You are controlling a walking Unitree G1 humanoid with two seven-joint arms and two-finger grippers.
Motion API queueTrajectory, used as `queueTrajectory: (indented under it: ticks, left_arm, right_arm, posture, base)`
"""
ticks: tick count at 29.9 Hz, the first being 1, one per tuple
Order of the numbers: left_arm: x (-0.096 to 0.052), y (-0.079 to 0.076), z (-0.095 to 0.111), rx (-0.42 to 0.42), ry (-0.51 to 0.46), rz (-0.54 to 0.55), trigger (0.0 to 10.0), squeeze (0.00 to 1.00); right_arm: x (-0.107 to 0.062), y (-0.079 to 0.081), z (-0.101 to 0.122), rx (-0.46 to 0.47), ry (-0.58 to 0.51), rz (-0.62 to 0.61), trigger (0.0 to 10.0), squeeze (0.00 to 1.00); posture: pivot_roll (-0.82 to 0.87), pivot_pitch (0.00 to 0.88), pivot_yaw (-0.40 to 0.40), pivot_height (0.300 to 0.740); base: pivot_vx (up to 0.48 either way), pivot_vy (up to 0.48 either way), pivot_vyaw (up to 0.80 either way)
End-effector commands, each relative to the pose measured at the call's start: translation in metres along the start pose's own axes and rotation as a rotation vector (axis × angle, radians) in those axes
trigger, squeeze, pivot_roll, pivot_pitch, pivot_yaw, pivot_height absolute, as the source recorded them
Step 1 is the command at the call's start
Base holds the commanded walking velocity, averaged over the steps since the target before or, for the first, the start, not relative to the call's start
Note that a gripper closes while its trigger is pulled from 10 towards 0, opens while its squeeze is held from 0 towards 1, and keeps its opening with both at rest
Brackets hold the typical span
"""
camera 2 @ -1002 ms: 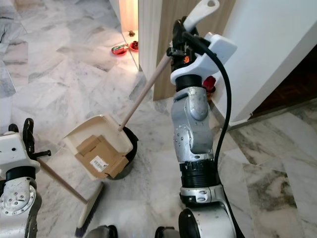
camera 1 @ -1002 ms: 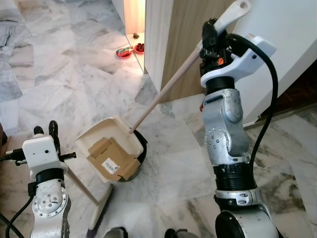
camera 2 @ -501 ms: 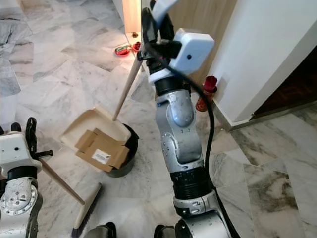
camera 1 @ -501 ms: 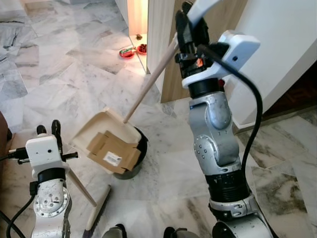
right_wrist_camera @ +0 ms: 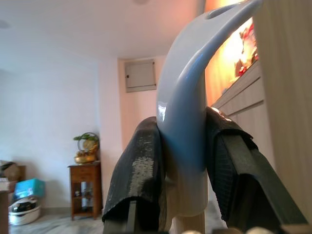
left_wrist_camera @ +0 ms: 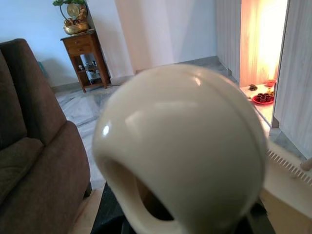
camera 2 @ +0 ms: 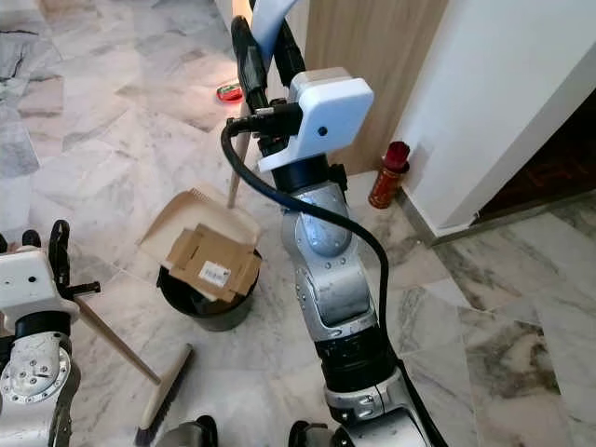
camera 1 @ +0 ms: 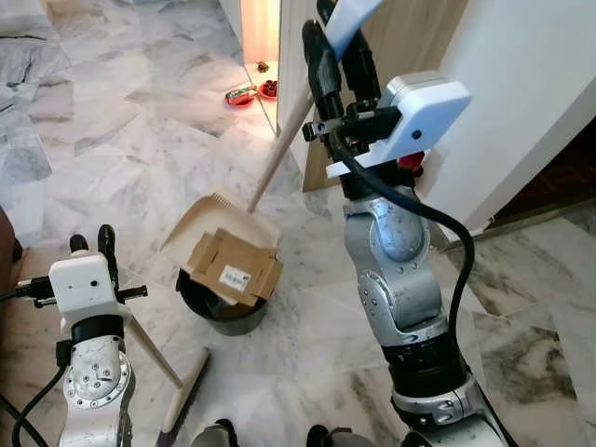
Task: Sweep floor
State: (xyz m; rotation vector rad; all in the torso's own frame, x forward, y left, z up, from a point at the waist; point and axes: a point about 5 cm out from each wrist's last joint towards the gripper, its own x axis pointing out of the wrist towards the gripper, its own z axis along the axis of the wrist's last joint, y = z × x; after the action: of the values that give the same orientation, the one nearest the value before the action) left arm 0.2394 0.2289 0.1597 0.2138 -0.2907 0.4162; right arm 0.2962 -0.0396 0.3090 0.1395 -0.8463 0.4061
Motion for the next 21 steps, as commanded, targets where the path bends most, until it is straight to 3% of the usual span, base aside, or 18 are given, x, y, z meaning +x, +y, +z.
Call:
queueTrajectory:
  ticks: [1, 7, 11, 21]
  left_arm:
    - [-0.0013, 0.0027, 0.0062, 0.029, -0.041, -0.005, 10.0, 0.00]
    - [-0.0024, 0.0006, 0.0057, 0.033, -0.042, -0.024, 10.0, 0.00]
    - [-0.0022, -0.0022, 0.0055, 0.031, -0.043, -0.033, 10.0, 0.00]
    - [-0.0020, -0.0014, 0.0062, 0.036, -0.048, -0.032, 10.0, 0.00]
  right_arm:
    - [0.0022, 0.0036, 0.0221, -0.020, -0.128, 0.000, 10.0, 0.00]
    - [0.0005, 0.0066, 0.0251, -0.053, -0.151, 0.014, 10.0, 0.00]
    - [-0.0031, 0.0113, 0.0280, -0.122, -0.179, 0.059, 10.0, 0.00]
    - [-0.0034, 0.0132, 0.0286, -0.136, -0.192, 0.059, 10.0, 0.00]
  posture:
    - [0.11, 0.224, -0.045, 0.740]
    - [0.11, 0.213, -0.043, 0.740]
    - [0.11, 0.202, -0.043, 0.740]
    - [0.11, 0.205, -0.049, 0.740]
  base:
    - [0.000, 0.000, 0.00]
    - [0.000, 0.000, 0.00]
    - [0.000, 0.000, 0.00]
    - [0.000, 0.000, 0.00]
